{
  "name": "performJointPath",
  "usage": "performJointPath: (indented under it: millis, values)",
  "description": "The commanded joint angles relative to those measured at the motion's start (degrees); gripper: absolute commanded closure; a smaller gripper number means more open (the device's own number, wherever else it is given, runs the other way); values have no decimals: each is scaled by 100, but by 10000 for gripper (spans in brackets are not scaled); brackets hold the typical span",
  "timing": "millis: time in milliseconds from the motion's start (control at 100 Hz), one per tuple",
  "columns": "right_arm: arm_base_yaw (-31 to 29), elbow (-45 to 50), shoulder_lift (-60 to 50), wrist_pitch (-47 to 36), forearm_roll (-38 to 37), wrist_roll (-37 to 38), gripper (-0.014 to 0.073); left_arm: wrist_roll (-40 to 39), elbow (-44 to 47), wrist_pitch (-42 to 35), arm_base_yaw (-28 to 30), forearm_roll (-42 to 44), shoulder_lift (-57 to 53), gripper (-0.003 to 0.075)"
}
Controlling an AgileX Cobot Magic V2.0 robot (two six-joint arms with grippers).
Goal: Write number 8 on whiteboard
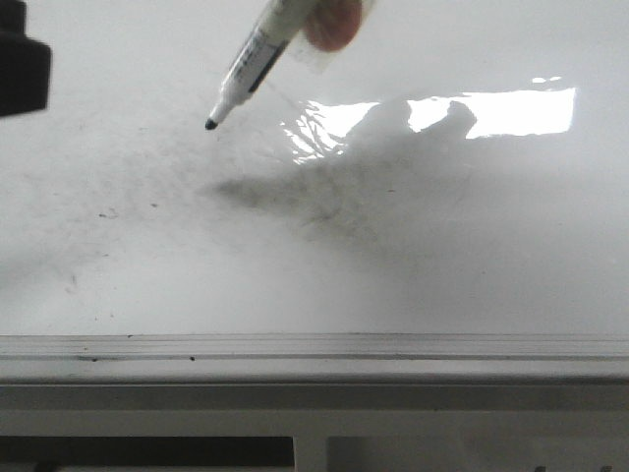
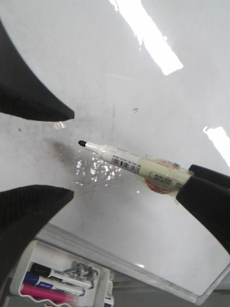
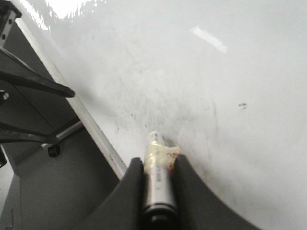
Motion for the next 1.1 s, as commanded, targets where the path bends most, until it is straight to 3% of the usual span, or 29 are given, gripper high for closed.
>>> performJointPath:
  millis: [0, 230, 520, 700, 860, 970, 1090]
  values:
    - [-103, -361, -69, -242, 37, 19, 657, -80, -180, -247, 21, -219, -248, 423]
    - [-125, -597, -19, -363, -113, 29, 656, -80, -180, -219, 21, -388, -302, 423]
    - [-791, -602, 320, -405, -124, 199, 655, -80, -180, -269, 21, -517, -302, 423]
    - [-670, -602, 619, 182, -190, 214, 648, -80, -180, -351, 21, -517, -302, 423]
    - [-686, -590, 230, 742, -944, 811, 636, -80, -180, -351, 21, -517, -302, 424]
    - [-651, -500, 182, 1085, -894, 822, 636, -80, -180, -351, 21, -517, -302, 425]
    - [-419, -366, 479, 883, -717, 822, 636, -80, -180, -357, 21, -517, -302, 425]
